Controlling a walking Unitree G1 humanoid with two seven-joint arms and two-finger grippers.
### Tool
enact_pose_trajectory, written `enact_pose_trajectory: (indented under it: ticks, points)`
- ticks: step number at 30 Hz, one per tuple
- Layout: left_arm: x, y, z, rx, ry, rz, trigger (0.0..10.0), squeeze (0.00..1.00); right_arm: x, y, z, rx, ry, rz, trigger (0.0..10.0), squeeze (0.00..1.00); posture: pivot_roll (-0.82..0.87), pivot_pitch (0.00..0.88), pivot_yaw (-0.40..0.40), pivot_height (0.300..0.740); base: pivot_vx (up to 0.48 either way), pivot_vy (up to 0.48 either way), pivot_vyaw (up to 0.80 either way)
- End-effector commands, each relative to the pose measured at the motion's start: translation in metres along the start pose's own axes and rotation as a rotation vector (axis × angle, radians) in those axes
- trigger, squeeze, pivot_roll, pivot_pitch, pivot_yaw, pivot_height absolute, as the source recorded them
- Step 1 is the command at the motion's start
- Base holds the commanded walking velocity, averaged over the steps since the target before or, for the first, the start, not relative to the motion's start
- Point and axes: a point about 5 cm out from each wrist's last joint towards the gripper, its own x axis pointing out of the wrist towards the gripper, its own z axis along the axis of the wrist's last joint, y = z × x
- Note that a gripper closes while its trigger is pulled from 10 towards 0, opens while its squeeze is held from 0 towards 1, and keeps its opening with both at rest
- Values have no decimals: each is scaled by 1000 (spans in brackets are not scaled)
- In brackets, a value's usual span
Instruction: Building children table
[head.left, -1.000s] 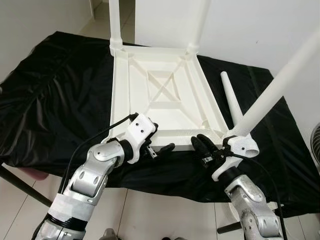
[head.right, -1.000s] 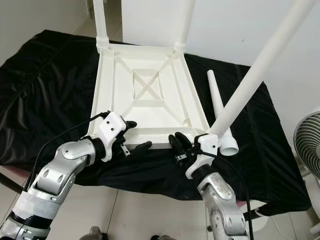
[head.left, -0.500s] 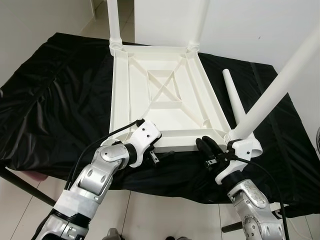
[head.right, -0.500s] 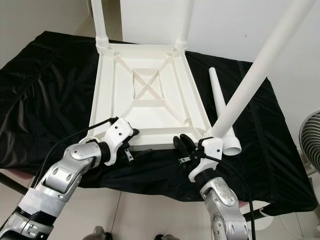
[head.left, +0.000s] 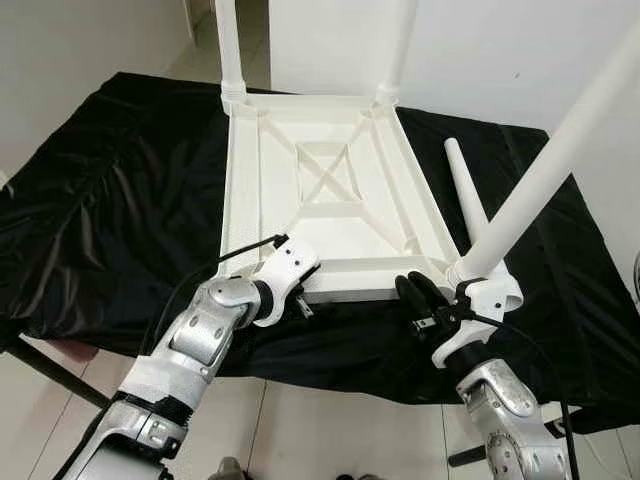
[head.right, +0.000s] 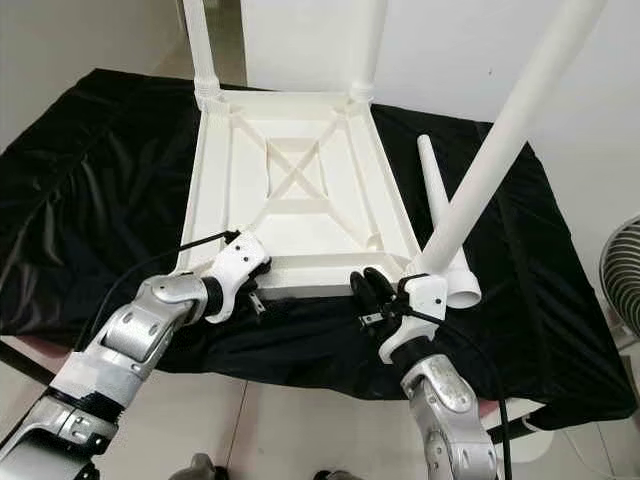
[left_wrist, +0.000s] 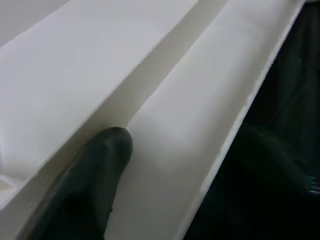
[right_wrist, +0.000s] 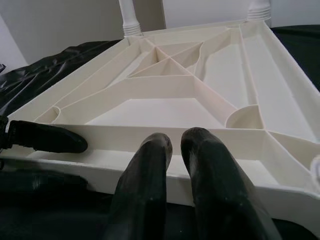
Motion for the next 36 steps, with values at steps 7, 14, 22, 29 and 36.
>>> enact_pose_trajectory:
  ticks: [7,14,22,29,36]
  points:
    - [-9,25,-9,-67,44,297,0,0,2,-2,0,-11,-7,-18,10000,0,71,93,-24,740,0,0,0]
    - [-13,25,-15,-98,57,338,0,0,4,-2,0,-11,-8,-16,10000,0,77,95,-31,740,0,0,0]
    - [-25,31,-26,-131,82,410,0,0,8,0,0,-14,-7,-1,10000,0,97,101,-45,740,0,0,0]
    - [-40,42,-39,-156,120,487,0,0,10,1,0,-14,-8,4,10000,0,99,104,-49,740,0,0,0]
    - [-58,48,-55,-179,165,541,0,0,11,1,-1,-15,-5,13,10000,0,103,105,-54,740,0,0,0]
